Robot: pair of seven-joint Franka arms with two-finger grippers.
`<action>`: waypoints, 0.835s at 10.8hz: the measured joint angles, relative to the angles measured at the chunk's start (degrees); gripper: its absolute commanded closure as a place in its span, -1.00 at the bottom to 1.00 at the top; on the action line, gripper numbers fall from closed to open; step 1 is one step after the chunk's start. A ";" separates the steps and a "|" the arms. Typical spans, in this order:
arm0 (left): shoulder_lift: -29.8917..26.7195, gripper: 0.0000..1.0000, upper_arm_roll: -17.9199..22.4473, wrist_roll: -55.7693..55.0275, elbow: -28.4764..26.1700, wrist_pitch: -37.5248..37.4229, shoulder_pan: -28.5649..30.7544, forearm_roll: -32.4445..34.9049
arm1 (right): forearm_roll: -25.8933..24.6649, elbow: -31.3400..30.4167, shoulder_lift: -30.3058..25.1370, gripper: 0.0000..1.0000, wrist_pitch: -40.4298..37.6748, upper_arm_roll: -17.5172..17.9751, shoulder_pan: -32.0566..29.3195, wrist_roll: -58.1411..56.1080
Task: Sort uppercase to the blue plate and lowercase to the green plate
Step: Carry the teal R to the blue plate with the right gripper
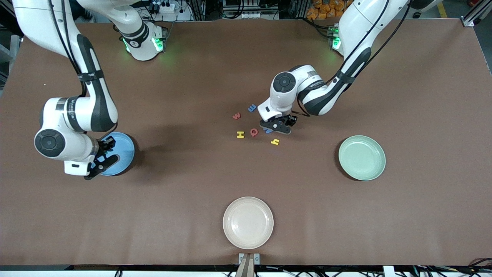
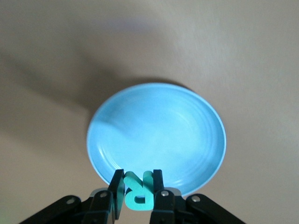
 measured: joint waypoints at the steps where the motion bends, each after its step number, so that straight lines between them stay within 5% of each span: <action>1: 0.00 -0.26 0.00 0.00 -0.01 0.00 0.04 0.00 | -0.14 -1.20 0.42 0.72 1.84 -0.28 -0.36 -0.57; 4: 0.15 -0.26 0.02 0.00 -0.18 0.00 0.51 0.00 | -0.21 -5.48 2.82 0.71 10.18 -2.49 -0.68 -4.83; 9: 0.53 -0.27 -0.03 -0.04 -0.22 0.00 0.34 0.00 | -0.22 -6.84 5.60 0.64 12.42 -3.68 -2.71 -9.04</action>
